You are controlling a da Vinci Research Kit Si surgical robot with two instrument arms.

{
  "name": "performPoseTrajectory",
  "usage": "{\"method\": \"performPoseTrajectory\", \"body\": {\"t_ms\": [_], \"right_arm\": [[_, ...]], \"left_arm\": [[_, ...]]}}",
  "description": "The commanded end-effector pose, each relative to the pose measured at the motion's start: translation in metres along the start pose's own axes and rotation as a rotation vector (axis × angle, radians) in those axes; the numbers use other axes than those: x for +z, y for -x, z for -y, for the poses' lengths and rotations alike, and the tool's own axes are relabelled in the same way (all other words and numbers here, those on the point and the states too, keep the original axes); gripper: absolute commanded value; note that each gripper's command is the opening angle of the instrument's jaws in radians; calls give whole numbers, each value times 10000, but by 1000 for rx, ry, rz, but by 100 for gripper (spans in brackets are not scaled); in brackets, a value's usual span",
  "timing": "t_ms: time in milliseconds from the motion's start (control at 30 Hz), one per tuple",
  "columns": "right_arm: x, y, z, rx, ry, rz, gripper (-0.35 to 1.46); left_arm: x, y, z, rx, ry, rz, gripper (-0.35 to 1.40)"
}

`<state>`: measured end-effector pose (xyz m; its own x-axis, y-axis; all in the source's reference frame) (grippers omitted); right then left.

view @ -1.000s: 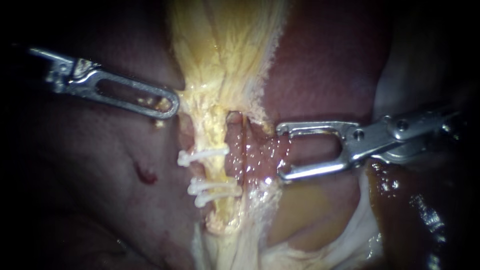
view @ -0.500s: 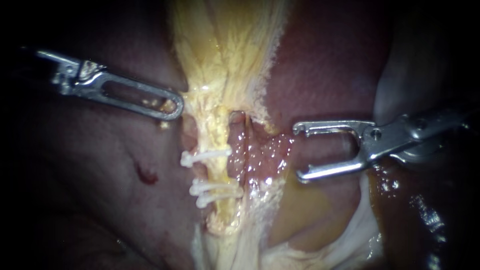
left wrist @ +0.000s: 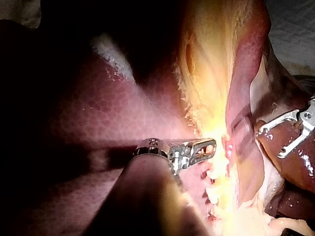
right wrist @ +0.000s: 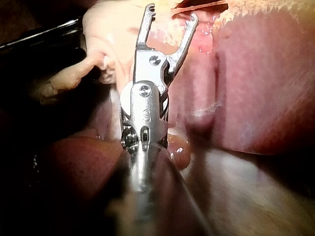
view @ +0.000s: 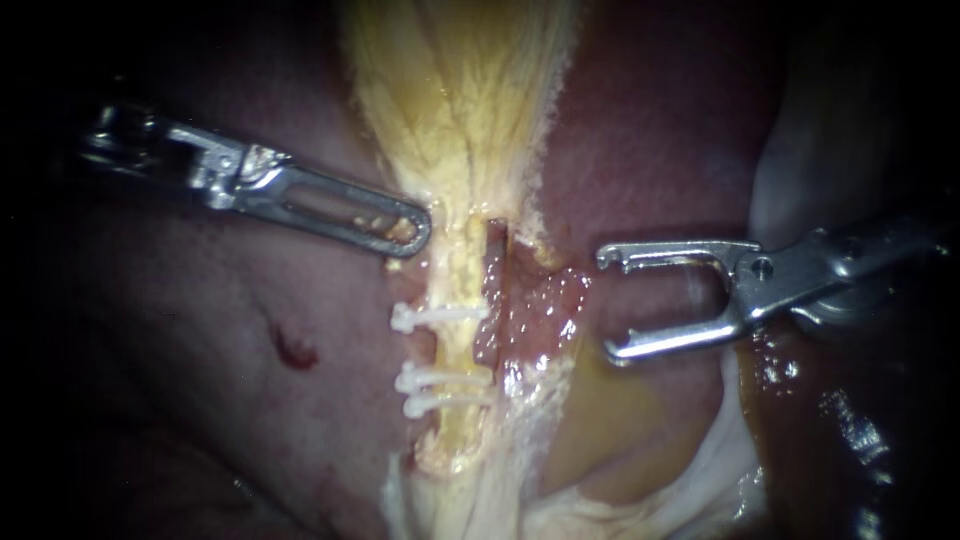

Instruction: Going back third clip left tube

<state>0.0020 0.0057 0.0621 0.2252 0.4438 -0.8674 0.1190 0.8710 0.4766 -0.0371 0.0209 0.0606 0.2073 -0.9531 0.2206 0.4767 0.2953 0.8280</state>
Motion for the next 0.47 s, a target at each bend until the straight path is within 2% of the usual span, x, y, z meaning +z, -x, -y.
{"method": "performPoseTrajectory", "body": {"t_ms": [33, 467], "right_arm": [[0, 0, 0, 0, 0, 0, 50], [0, 0, 0, 0, 0, 0, 50]], "left_arm": [[2, -1, 0, 0, 1, -4, -35], [4, -2, -2, 1, 0, -8, -35]]}}
